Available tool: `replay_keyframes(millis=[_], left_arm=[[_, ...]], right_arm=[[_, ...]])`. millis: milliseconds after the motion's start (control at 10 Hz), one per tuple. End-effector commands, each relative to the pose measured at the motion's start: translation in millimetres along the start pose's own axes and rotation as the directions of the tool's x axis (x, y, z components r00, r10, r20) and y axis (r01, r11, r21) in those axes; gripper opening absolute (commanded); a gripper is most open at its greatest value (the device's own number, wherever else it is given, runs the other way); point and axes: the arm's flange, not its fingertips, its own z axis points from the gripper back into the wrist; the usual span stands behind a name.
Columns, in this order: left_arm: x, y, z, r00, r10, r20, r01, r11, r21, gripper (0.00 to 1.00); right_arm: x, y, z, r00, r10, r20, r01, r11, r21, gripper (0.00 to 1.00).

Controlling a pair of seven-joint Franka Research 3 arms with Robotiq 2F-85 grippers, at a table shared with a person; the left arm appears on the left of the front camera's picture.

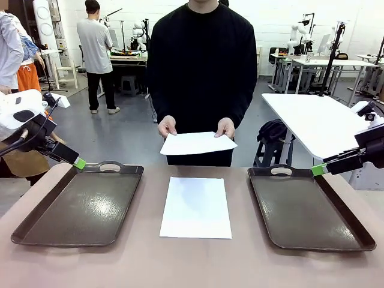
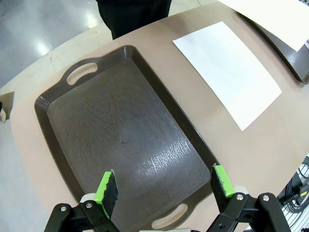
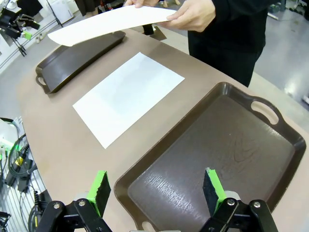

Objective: Sort the A4 documents.
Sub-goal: Receive the A4 Paper.

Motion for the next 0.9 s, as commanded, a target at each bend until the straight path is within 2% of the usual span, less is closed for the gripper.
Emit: replay_keyframes(millis=[0, 800], left_arm=[[-0.7, 1.3, -1.0, 1.000, -0.012, 0.011, 0.012, 1.000, -0.025, 1.00], [-0.7, 1.3, -1.0, 1.000, -0.012, 0.011, 0.012, 1.000, -0.025, 1.00]], right_arm=[[1.1, -5.9, -3.7, 1.000, 0.011, 0.017, -0.011, 1.000, 0.014, 1.00], [1.1, -5.9, -3.7, 1.000, 0.011, 0.017, -0.011, 1.000, 0.014, 1.00]])
